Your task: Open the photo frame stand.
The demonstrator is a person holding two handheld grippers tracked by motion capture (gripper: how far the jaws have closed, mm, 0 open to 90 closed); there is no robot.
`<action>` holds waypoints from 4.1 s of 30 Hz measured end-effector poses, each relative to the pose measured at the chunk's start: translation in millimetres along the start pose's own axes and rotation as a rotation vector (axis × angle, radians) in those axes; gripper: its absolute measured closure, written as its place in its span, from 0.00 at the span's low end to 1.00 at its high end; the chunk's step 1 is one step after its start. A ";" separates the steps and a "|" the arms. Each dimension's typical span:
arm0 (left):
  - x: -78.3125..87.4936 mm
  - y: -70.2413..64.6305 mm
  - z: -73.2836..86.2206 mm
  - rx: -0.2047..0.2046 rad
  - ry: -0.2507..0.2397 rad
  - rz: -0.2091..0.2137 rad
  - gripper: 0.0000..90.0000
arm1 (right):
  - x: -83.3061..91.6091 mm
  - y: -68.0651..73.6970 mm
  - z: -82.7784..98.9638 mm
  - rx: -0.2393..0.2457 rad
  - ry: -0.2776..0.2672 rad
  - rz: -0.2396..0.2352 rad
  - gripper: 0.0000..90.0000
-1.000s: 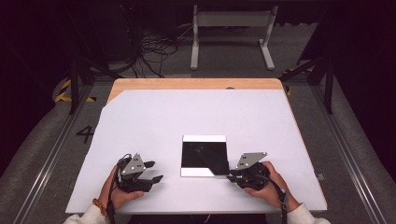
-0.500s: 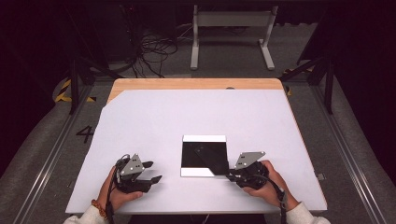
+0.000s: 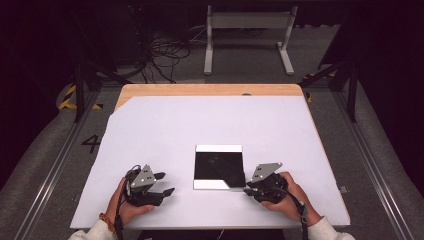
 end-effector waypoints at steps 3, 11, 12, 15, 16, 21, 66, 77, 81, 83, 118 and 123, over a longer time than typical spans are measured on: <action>1.4 1.0 0.8 0.006 -0.007 -0.004 0.42 | -3.4 0.6 -1.6 0.005 -0.002 0.003 0.80; 2.9 -0.2 1.7 0.002 -0.005 -0.008 0.42 | -4.7 -0.5 -2.2 -0.007 -0.016 -0.006 0.80; 2.8 -0.3 1.8 0.004 -0.005 -0.008 0.42 | -4.7 -0.5 -2.2 -0.007 -0.016 -0.006 0.80; 2.9 0.3 2.3 0.007 -0.006 -0.008 0.42 | -3.4 -0.9 -2.9 -0.016 -0.023 -0.011 0.79; 3.0 0.5 2.3 0.009 -0.007 -0.009 0.42 | -3.1 -1.4 -3.1 -0.016 -0.029 -0.013 0.79; 2.8 -0.8 1.4 0.006 -0.007 -0.008 0.41 | -1.6 -2.3 -3.3 -0.032 -0.047 -0.017 0.78; -3.9 -5.7 -0.7 -0.010 0.018 -0.008 0.39 | 1.9 -21.2 -15.1 -0.291 -0.257 -0.147 0.55; -7.2 -9.4 -3.9 -0.020 0.015 0.005 0.39 | 0.4 -24.2 -24.9 -0.355 -0.303 -0.185 0.51; -9.5 -10.9 -5.3 -0.023 0.021 0.008 0.38 | -1.9 -25.8 -28.7 -0.398 -0.316 -0.214 0.50; -11.7 -11.6 -6.2 -0.031 0.026 0.012 0.38 | -2.6 -27.8 -31.7 -0.434 -0.322 -0.237 0.48; -25.3 -10.7 -20.0 -0.027 0.011 0.036 0.33 | -27.5 -32.4 -40.8 -0.589 -0.298 -0.262 0.44; -28.1 -7.2 -23.7 -0.001 -0.011 0.051 0.32 | -29.9 -32.9 -41.2 -0.586 -0.299 -0.273 0.44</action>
Point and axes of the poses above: each handheld gripper's, and its own axes: x roughly backward along the jaws, z roughly out of its underside, y roughly to its left, the point moved 4 cm from there along -x, roughly forward along the jaws, and after that the axes turned 7 degrees about z, right-handed, at the moved point
